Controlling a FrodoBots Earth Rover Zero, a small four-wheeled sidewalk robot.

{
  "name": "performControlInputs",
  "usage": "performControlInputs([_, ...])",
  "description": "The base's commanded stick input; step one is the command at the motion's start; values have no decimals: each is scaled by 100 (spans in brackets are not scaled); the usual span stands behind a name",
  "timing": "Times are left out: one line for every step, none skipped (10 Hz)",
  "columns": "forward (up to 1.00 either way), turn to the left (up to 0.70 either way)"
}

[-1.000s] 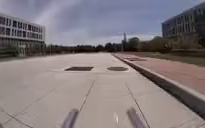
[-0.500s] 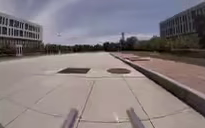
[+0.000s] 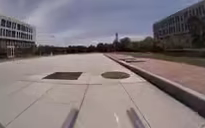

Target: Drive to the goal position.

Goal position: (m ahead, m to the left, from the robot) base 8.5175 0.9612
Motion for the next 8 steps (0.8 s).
performControlInputs([100,-35])
performControlInputs([100,-14])
performControlInputs([100,0])
performControlInputs([100,1])
performControlInputs([100,2])
performControlInputs([100,40])
performControlInputs([100,40])
performControlInputs([100,40])
